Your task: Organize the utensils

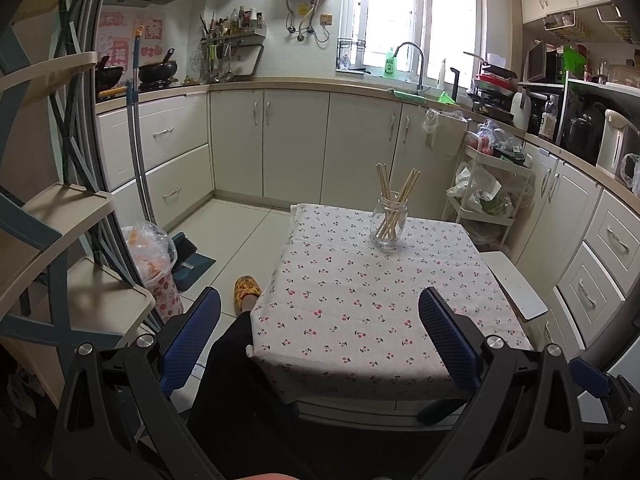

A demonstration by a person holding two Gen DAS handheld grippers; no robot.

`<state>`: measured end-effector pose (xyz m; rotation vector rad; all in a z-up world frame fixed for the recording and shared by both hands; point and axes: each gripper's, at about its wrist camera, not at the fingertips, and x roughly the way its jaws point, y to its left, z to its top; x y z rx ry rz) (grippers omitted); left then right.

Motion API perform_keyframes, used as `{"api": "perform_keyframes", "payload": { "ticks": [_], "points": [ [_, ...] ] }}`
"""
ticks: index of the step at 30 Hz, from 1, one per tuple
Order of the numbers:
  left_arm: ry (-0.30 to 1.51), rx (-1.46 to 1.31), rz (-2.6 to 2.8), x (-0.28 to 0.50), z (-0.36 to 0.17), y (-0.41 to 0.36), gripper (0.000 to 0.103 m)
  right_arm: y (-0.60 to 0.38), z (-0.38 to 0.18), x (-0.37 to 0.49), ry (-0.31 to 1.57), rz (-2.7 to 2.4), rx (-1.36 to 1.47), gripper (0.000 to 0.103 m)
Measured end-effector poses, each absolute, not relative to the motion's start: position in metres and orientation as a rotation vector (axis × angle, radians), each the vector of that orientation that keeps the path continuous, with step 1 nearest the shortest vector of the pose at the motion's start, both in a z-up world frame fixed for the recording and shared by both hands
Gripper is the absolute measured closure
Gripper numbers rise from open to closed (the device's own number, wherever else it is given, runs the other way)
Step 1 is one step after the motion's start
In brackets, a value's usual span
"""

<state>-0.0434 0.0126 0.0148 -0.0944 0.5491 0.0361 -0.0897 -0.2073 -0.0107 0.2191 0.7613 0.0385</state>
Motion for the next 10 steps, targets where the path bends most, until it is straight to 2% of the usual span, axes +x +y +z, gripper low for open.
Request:
{"api": "perform_keyframes", "payload": {
  "ticks": [10],
  "points": [
    [0.581, -0.142, 0.033, -0.0389, 0.0119, 0.0194, 0.008, -0.2070, -0.0119, -0.0928, 0.753, 0.036, 0.216, 0.007]
  ]
}}
